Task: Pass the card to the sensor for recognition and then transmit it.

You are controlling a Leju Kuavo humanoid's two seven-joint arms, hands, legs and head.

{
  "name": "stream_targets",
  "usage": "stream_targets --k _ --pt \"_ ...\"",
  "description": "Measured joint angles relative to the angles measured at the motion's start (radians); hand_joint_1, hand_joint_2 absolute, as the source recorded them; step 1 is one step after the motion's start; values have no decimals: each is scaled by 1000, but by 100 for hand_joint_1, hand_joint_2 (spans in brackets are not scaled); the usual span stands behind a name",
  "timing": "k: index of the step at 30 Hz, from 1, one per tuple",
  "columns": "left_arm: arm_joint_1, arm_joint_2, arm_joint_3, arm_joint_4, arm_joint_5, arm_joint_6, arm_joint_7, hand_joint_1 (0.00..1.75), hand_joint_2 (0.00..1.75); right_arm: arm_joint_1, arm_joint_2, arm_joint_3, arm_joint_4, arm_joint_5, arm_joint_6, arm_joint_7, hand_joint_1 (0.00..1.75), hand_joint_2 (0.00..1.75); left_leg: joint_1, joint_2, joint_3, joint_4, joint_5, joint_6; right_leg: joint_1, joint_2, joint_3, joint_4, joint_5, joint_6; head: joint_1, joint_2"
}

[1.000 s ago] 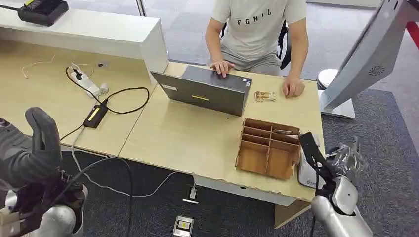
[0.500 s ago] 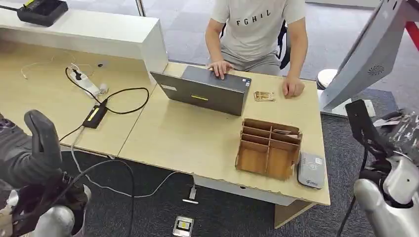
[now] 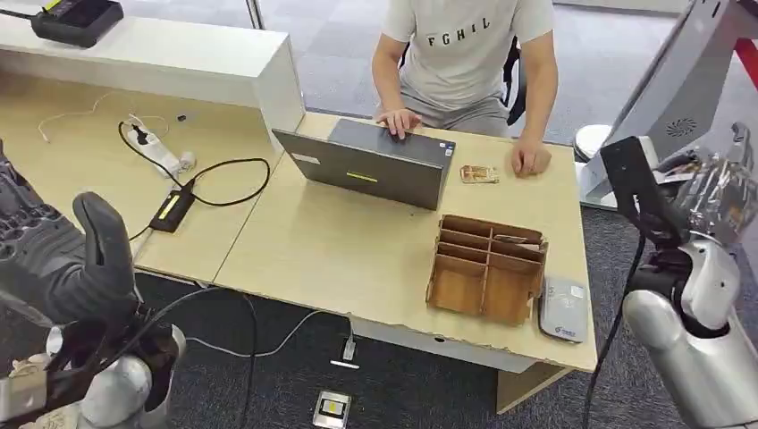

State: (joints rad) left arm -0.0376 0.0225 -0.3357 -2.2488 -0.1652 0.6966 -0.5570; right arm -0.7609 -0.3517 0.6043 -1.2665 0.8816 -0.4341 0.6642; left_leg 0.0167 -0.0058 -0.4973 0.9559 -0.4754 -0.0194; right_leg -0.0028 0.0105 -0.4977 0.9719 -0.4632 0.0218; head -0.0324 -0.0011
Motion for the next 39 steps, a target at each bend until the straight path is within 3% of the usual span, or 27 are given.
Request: stream_targets --k 15,26,39 --pt "6 -5 -17 41 68 0 -53 0 175 -79 24 109 100 24 22 10 175 175 0 0 -1 0 0 0 0 0 -1 0 0 0 0 0" --pt "6 -5 -21 53 83 0 -54 0 175 -75 13 104 105 62 46 11 175 175 0 0 -1 0 0 0 0 0 -2 0 0 0 0 0" --pt "-49 -5 -58 106 114 0 -62 0 175 8 -30 8 60 144 92 12 175 175 0 0 -1 1 0 0 0 0 -2 0 0 0 0 0"
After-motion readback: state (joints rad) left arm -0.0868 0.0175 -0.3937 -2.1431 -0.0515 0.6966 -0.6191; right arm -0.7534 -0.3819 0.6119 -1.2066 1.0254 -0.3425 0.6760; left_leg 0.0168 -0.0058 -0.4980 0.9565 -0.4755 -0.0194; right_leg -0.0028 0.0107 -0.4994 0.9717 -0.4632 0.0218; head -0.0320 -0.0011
